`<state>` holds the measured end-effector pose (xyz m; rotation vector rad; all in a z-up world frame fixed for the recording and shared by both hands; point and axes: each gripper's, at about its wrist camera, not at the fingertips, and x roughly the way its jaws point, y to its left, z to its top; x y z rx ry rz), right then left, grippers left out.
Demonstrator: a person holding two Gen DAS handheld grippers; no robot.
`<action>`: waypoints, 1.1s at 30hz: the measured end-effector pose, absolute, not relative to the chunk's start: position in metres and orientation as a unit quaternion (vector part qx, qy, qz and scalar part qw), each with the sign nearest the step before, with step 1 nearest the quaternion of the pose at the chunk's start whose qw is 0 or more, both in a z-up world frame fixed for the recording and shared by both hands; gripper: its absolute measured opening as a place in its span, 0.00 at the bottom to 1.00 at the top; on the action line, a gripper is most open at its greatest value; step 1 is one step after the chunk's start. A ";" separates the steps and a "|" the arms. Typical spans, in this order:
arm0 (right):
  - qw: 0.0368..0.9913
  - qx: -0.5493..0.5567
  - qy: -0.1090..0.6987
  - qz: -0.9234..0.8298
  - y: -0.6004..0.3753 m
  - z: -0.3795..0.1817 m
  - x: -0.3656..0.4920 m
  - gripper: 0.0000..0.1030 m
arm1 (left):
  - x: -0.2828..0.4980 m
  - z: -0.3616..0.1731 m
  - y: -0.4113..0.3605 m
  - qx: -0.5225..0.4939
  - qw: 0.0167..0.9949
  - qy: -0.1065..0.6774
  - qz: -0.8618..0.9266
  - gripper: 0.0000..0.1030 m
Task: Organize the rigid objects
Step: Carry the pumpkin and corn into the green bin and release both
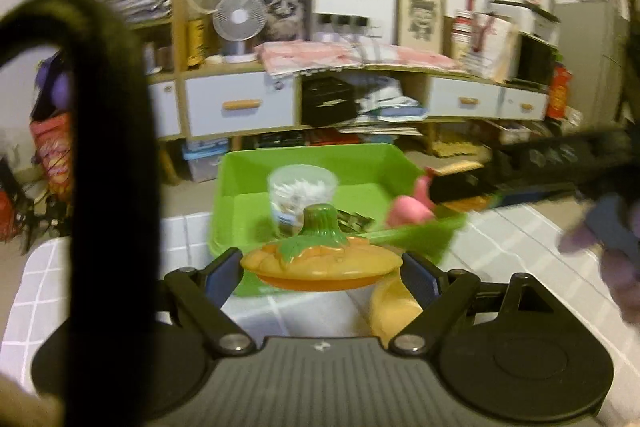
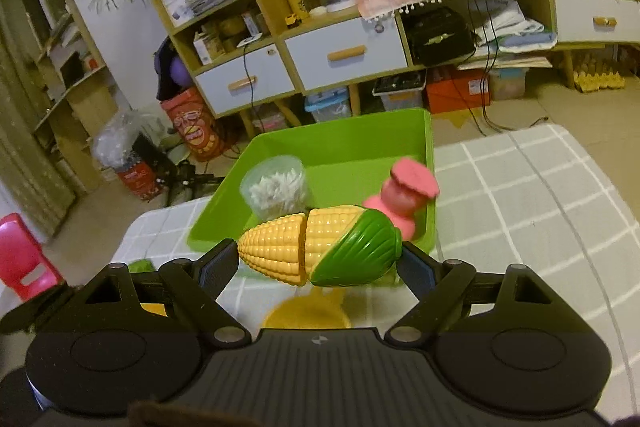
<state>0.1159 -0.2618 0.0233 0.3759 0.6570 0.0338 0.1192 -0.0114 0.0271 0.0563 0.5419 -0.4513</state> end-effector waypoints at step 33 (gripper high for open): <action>0.927 0.217 0.304 0.019 -0.268 0.008 0.156 0.98 | 0.211 -0.009 -0.037 0.013 0.934 0.312 -0.175 0.84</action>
